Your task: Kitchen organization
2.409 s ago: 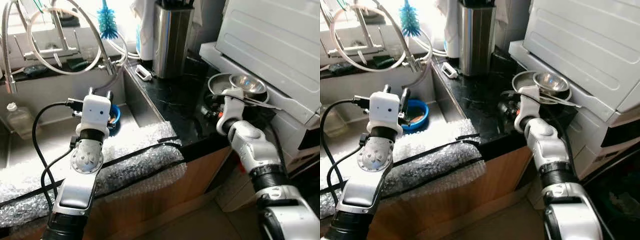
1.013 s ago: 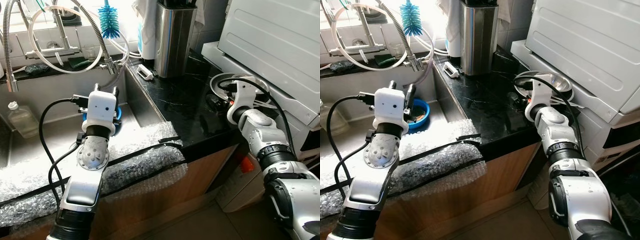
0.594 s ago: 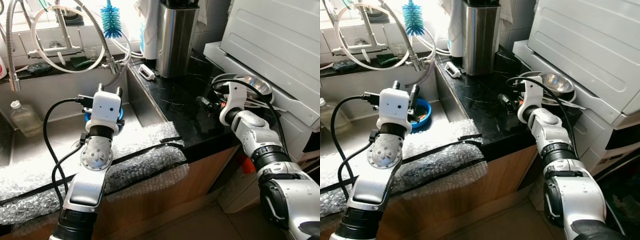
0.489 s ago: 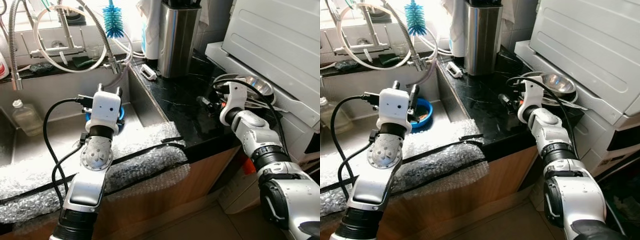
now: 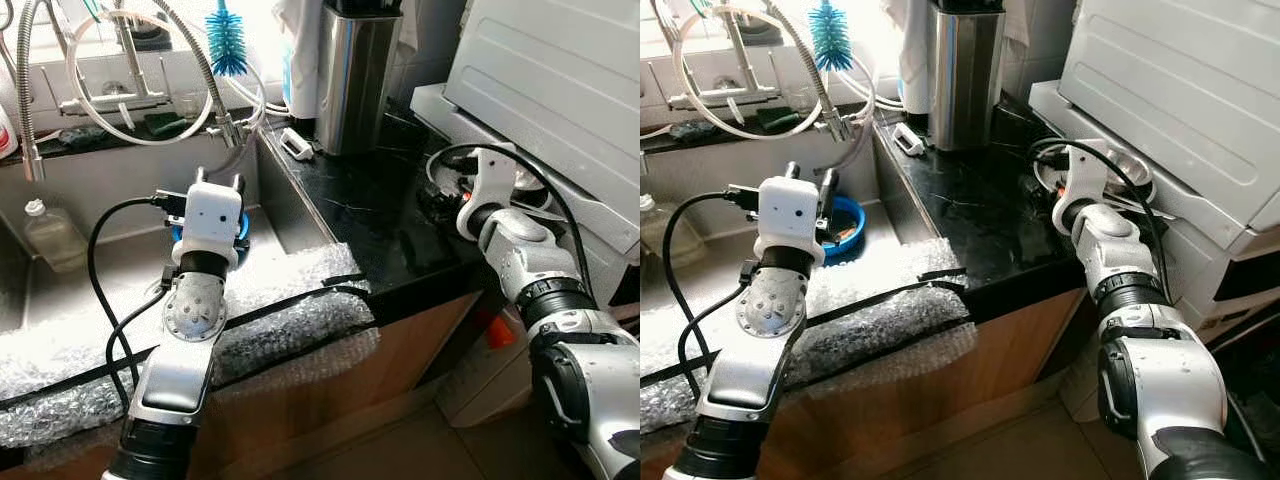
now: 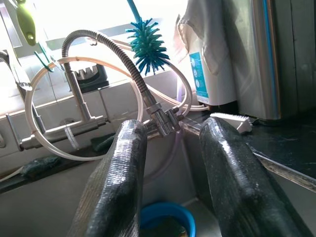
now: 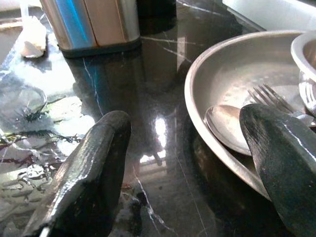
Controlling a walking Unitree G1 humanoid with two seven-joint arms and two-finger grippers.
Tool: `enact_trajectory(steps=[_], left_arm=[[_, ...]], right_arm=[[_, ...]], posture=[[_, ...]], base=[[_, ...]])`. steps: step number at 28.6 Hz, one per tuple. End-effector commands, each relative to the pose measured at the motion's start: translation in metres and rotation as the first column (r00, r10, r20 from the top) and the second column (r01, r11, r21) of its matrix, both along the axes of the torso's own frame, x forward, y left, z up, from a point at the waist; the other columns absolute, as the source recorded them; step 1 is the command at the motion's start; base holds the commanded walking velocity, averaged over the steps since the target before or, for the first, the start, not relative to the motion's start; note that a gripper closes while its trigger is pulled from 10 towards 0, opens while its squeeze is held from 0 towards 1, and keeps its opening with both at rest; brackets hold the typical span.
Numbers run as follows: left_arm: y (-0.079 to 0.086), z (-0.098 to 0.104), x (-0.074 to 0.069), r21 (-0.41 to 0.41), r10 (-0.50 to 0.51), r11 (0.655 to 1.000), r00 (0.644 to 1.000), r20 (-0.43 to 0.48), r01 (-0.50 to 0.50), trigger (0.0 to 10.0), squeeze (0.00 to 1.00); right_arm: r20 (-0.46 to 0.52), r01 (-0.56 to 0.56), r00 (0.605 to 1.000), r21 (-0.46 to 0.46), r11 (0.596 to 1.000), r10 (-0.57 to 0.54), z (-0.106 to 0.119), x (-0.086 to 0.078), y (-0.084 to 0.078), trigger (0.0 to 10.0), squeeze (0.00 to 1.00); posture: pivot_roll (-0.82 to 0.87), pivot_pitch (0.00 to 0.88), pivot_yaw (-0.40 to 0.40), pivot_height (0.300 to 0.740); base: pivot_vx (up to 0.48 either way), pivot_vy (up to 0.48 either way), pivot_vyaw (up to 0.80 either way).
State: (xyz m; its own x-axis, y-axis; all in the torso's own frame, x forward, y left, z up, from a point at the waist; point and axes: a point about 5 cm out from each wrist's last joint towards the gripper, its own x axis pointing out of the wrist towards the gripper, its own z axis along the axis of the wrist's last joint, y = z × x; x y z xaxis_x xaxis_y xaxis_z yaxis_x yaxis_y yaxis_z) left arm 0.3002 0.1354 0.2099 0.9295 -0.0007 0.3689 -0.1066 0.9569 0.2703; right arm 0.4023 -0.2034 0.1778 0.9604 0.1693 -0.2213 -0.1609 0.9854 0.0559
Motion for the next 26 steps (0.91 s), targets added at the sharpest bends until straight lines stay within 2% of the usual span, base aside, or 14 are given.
enact_trajectory(steps=[1, 17, 26], left_arm=[[0.000, 0.003, 0.000, 0.007, 0.003, 1.000, 1.000, 0.005, -0.003, 10.0, 0.00], [-0.002, 0.002, 0.000, 0.019, -0.005, 1.000, 1.000, -0.003, 0.005, 10.0, 0.00], [-0.003, 0.002, 0.000, 0.022, -0.012, 1.000, 1.000, -0.005, 0.012, 10.0, 0.00]], right_arm=[[-0.020, 0.016, 1.000, -0.002, 1.000, -0.016, -0.002, -0.001, -0.004, 10.0, 0.00], [-0.053, -0.006, 0.999, 0.004, 1.000, 0.006, -0.010, -0.002, 0.000, 10.0, 0.00], [-0.039, -0.078, 0.996, 0.049, 0.996, 0.080, -0.010, -0.002, 0.017, 10.0, 0.00]], posture=[[0.00, 0.000, -0.050, 0.740], [0.00, 0.000, -0.048, 0.740], [0.00, 0.000, -0.044, 0.740]], base=[[0.000, 0.000, 0.00], [0.000, 0.000, 0.00], [0.000, 0.000, 0.00]])
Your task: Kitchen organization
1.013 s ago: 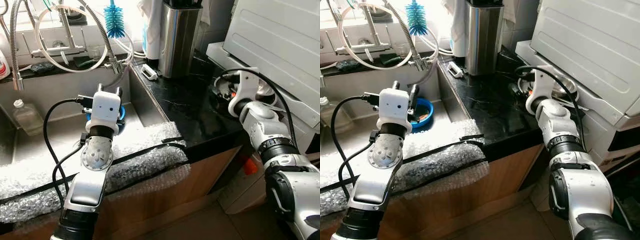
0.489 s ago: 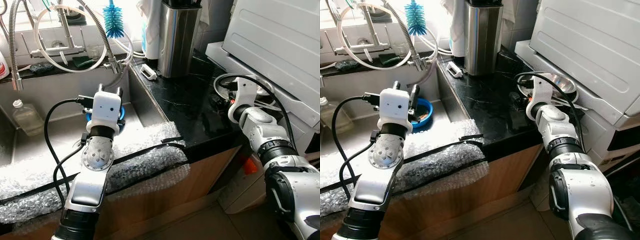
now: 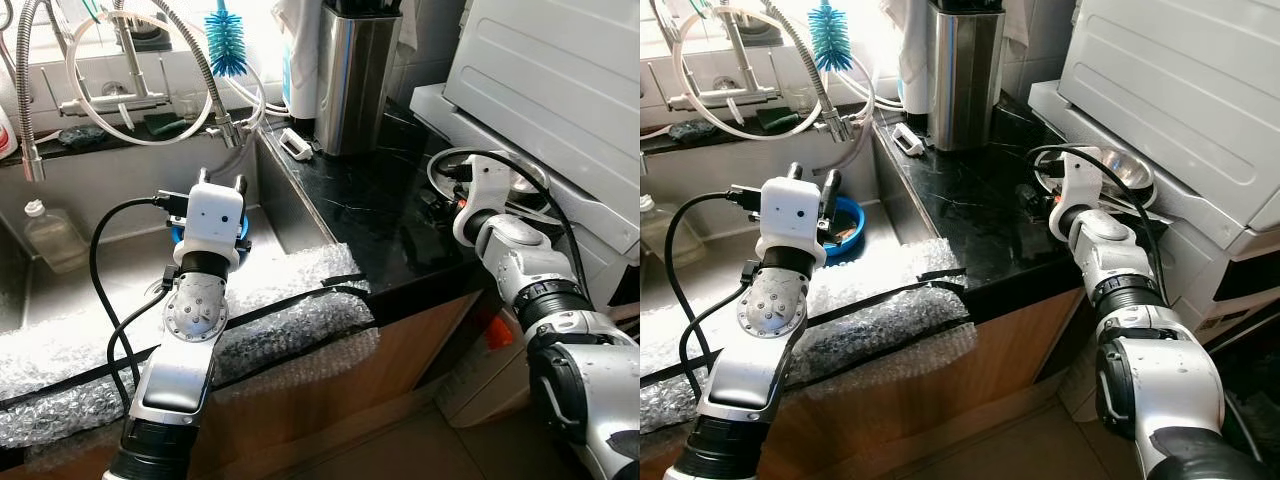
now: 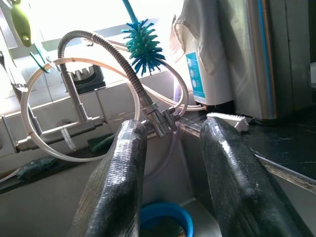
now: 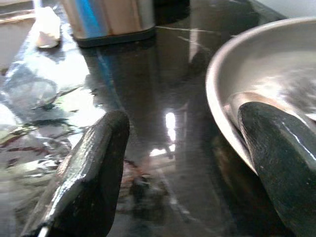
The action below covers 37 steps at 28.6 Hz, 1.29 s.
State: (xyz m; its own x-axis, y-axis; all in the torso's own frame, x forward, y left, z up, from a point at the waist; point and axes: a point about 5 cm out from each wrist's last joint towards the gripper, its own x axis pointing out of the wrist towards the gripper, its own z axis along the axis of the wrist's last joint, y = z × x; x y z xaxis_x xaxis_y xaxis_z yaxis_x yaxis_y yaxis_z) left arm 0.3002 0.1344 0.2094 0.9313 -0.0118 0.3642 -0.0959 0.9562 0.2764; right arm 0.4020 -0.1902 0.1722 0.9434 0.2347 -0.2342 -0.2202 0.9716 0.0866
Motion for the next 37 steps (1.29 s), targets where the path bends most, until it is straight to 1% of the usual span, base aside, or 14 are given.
enact_trajectory(steps=[1, 14, 22, 32, 35, 37], left_arm=[[-0.002, 0.002, 0.000, 0.018, -0.003, 1.000, 1.000, 0.000, 0.003, 10.0, 0.00], [-0.002, 0.004, 0.000, 0.029, -0.003, 1.000, 1.000, 0.006, 0.003, 10.0, 0.00], [-0.002, 0.004, 0.001, 0.026, -0.003, 1.000, 1.000, 0.009, 0.003, 10.0, 0.00], [-0.003, 0.004, 0.001, 0.029, -0.002, 1.000, 1.000, 0.009, 0.002, 10.0, 0.00], [-0.002, 0.004, 0.001, 0.028, -0.001, 1.000, 1.000, 0.009, 0.001, 10.0, 0.00], [-0.002, 0.004, 0.001, 0.028, -0.001, 1.000, 1.000, 0.010, 0.001, 10.0, 0.00]], right_arm=[[-0.020, -0.025, 0.999, 0.025, 0.999, 0.025, -0.005, -0.001, 0.006, 10.0, 0.00], [0.005, -0.075, 0.997, 0.056, 0.996, 0.075, 0.000, 0.000, 0.017, 10.0, 0.00], [0.026, -0.074, 0.997, 0.068, 0.995, 0.072, 0.006, 0.001, 0.016, 10.0, 0.00], [0.034, -0.098, 0.995, 0.074, 0.992, 0.096, 0.007, 0.001, 0.021, 10.0, 0.00], [0.038, -0.092, 0.995, 0.077, 0.993, 0.089, 0.007, 0.001, 0.020, 10.0, 0.00], [0.050, -0.069, 0.997, 0.084, 0.994, 0.065, 0.009, 0.002, 0.018, 10.0, 0.00]], posture=[[0.00, 0.000, -0.044, 0.740], [0.00, 0.000, -0.048, 0.740], [0.00, 0.000, -0.050, 0.740], [0.00, 0.000, -0.050, 0.740], [0.00, 0.000, -0.050, 0.740], [0.00, 0.000, -0.050, 0.740]], base=[[0.000, 0.000, 0.00], [0.000, 0.000, 0.00], [0.000, 0.000, 0.00], [0.000, 0.000, 0.00], [0.000, 0.000, 0.00], [0.000, 0.000, 0.00]])
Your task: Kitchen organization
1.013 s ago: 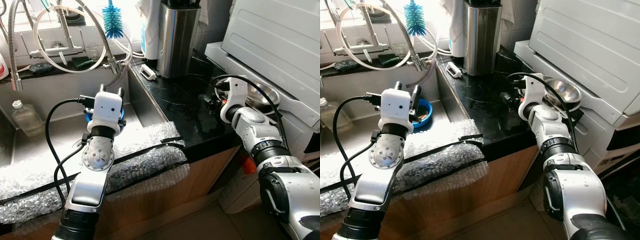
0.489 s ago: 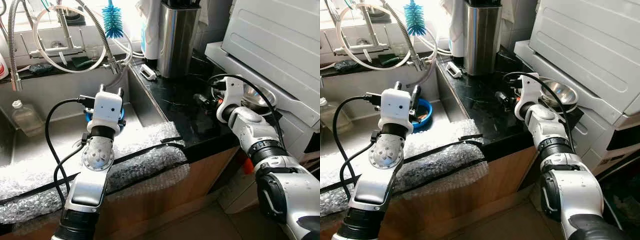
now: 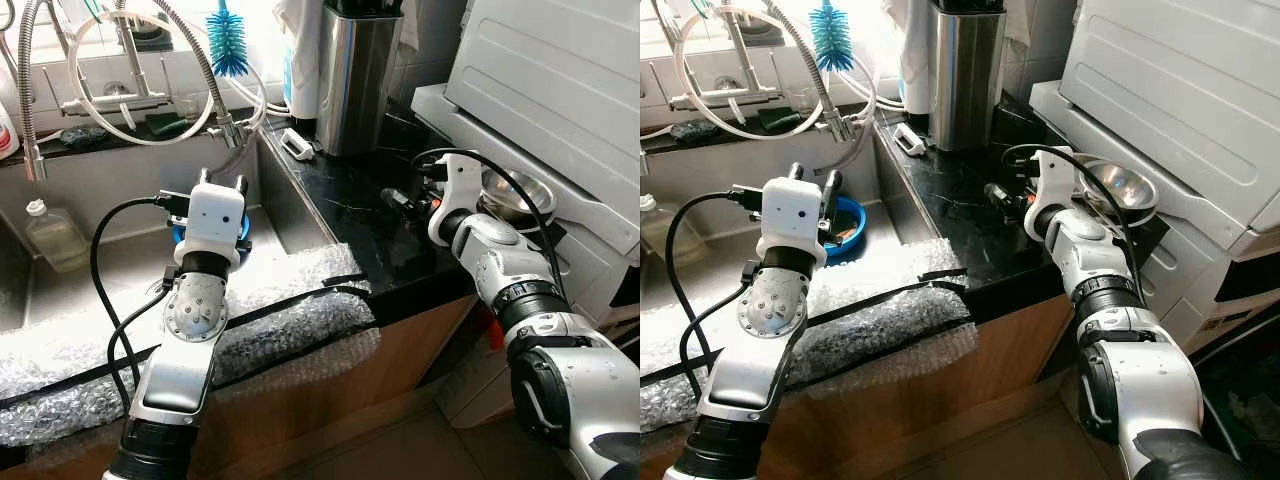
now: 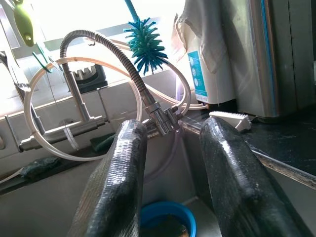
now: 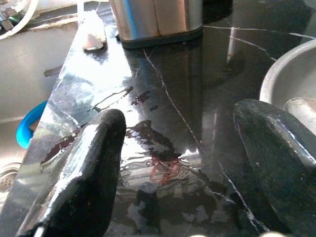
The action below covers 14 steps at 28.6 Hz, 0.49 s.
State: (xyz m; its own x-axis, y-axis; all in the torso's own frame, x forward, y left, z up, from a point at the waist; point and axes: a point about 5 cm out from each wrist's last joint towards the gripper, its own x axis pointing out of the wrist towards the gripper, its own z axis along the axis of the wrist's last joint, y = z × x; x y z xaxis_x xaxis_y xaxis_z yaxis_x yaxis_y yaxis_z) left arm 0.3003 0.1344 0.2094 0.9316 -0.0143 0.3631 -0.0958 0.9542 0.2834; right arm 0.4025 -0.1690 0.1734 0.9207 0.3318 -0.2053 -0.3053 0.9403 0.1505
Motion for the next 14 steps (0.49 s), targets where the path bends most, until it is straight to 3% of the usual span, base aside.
enact_trajectory(steps=[1, 5, 6, 7, 8, 13, 14], left_arm=[[-0.0025, 0.0038, 0.0007, 0.021, -0.001, 1.000, 1.000, 0.011, 0.001, 10.0, 0.00], [-0.0024, 0.0035, 0.0005, 0.022, -0.001, 1.000, 1.000, 0.012, 0.001, 10.0, 0.00], [-0.0025, 0.0032, 0.0004, 0.022, -0.002, 1.000, 1.000, 0.011, 0.002, 10.0, 0.00], [-0.0027, 0.0032, 0.0003, 0.022, -0.002, 1.000, 1.000, 0.011, 0.002, 10.0, 0.00], [-0.0028, 0.0032, 0.0003, 0.023, -0.003, 1.000, 1.000, 0.012, 0.002, 10.0, 0.00], [-0.0030, 0.0033, 0.0003, 0.025, -0.004, 1.000, 1.000, 0.012, 0.004, 10.0, 0.00], [-0.0031, 0.0033, 0.0003, 0.026, -0.005, 1.000, 1.000, 0.012, 0.005, 10.0, 0.00]], right_arm=[[0.040, 0.032, 0.999, 0.020, 0.999, -0.032, 0.0086, 0.0016, -0.0041, 10.0, 0.00], [0.060, 0.081, 0.995, 0.031, 0.996, -0.083, 0.0144, 0.0031, -0.0109, 10.0, 0.00], [0.063, 0.079, 0.995, 0.035, 0.996, -0.081, 0.0153, 0.0032, -0.0109, 10.0, 0.36], [0.064, 0.078, 0.995, 0.036, 0.996, -0.080, 0.0157, 0.0032, -0.0110, 10.0, 0.36], [0.066, 0.079, 0.994, 0.037, 0.996, -0.082, 0.0160, 0.0033, -0.0110, 10.0, 1.00], [0.078, 0.101, 0.992, 0.042, 0.994, -0.104, 0.0180, 0.0038, -0.0121, 10.0, 1.00], [0.075, 0.106, 0.991, 0.042, 0.994, -0.108, 0.0178, 0.0038, -0.0123, 10.0, 0.77]], posture=[[0.00, 0.000, -0.050, 0.740], [0.00, 0.000, -0.049, 0.740], [0.00, 0.000, -0.050, 0.740], [0.00, 0.000, -0.050, 0.740], [0.00, 0.000, -0.051, 0.740], [0.00, 0.000, -0.050, 0.740], [0.00, 0.000, -0.050, 0.740]], base=[[0.000, 0.000, 0.00], [0.000, 0.000, 0.00], [0.000, 0.000, 0.00], [0.000, 0.000, 0.00], [0.000, 0.000, 0.00], [0.000, 0.000, 0.00], [0.000, 0.000, 0.00]])
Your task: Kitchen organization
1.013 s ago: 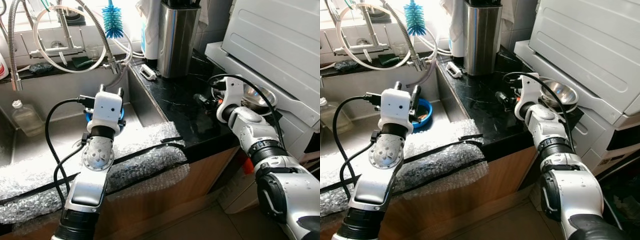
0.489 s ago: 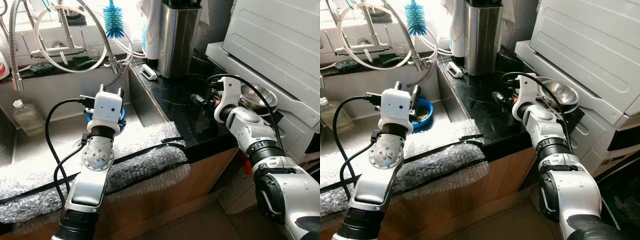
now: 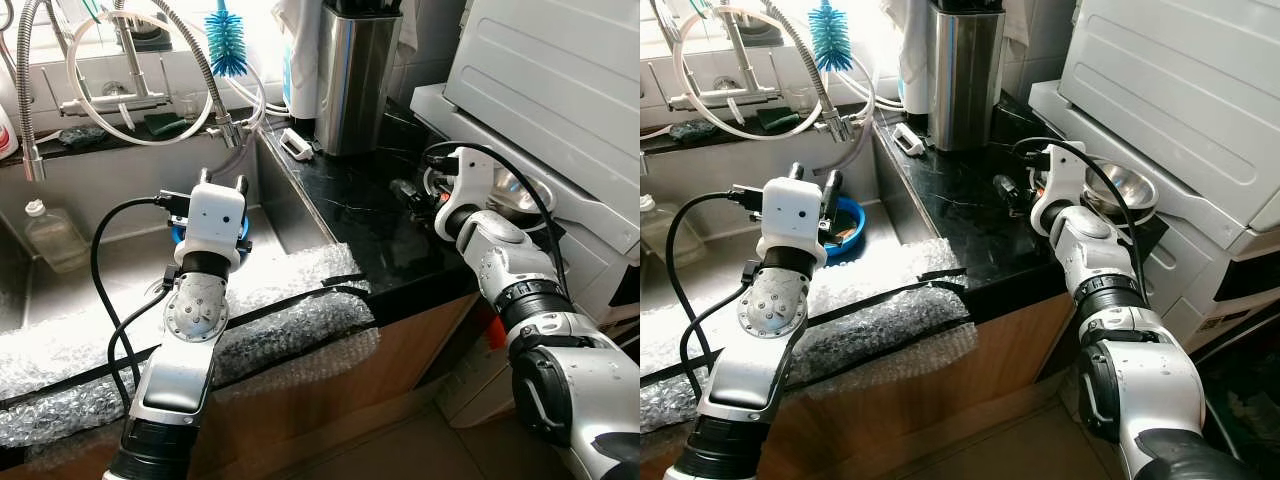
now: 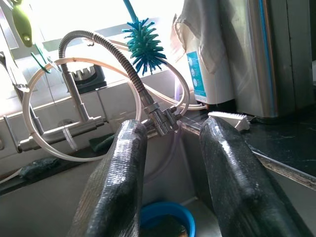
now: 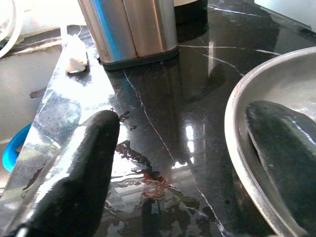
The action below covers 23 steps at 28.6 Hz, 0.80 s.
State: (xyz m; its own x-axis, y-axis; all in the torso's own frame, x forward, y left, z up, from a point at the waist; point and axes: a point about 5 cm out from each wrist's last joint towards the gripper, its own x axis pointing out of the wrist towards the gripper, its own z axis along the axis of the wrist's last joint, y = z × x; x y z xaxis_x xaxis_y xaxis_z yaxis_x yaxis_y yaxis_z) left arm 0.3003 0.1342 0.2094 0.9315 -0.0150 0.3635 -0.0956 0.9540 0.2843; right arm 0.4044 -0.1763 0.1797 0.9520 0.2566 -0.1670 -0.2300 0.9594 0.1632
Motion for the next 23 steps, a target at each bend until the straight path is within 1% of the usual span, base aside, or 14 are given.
enact_trajectory(steps=[1, 5, 13, 17, 23], left_arm=[[-0.003, 0.003, 0.000, 0.026, -0.006, 1.000, 1.000, 0.010, 0.006, 10.0, 0.00], [-0.004, 0.003, 0.000, 0.029, -0.009, 1.000, 1.000, 0.009, 0.008, 10.0, 0.00], [-0.004, 0.003, 0.000, 0.031, -0.012, 0.999, 1.000, 0.008, 0.011, 10.0, 0.00], [-0.005, 0.003, 0.000, 0.032, -0.013, 0.999, 1.000, 0.005, 0.013, 10.0, 0.00], [-0.005, 0.002, 0.000, 0.033, -0.014, 0.999, 1.000, 0.004, 0.013, 10.0, 0.00]], right_arm=[[0.036, 0.029, 0.999, 0.009, 1.000, -0.030, 0.011, 0.002, -0.005, 10.0, 0.00], [0.008, 0.047, 0.999, -0.008, 0.999, -0.047, 0.005, 0.001, -0.007, 10.0, 0.00], [-0.027, 0.047, 0.998, -0.009, 0.999, -0.048, 0.000, 0.000, -0.007, 10.0, 0.00], [-0.060, 0.059, 0.996, -0.007, 0.998, -0.060, -0.005, -0.001, -0.007, 10.0, 0.00], [-0.070, 0.051, 0.996, -0.002, 0.999, -0.051, -0.007, -0.001, -0.005, 10.0, 0.00]], posture=[[0.00, 0.000, -0.050, 0.740], [0.00, 0.000, -0.051, 0.740], [0.00, 0.000, -0.051, 0.740], [0.00, 0.000, -0.054, 0.740], [0.01, 0.000, -0.054, 0.740]], base=[[0.000, 0.000, 0.00], [0.000, 0.000, 0.00], [0.000, 0.000, 0.00], [0.000, 0.000, 0.00], [0.000, 0.000, 0.00]])
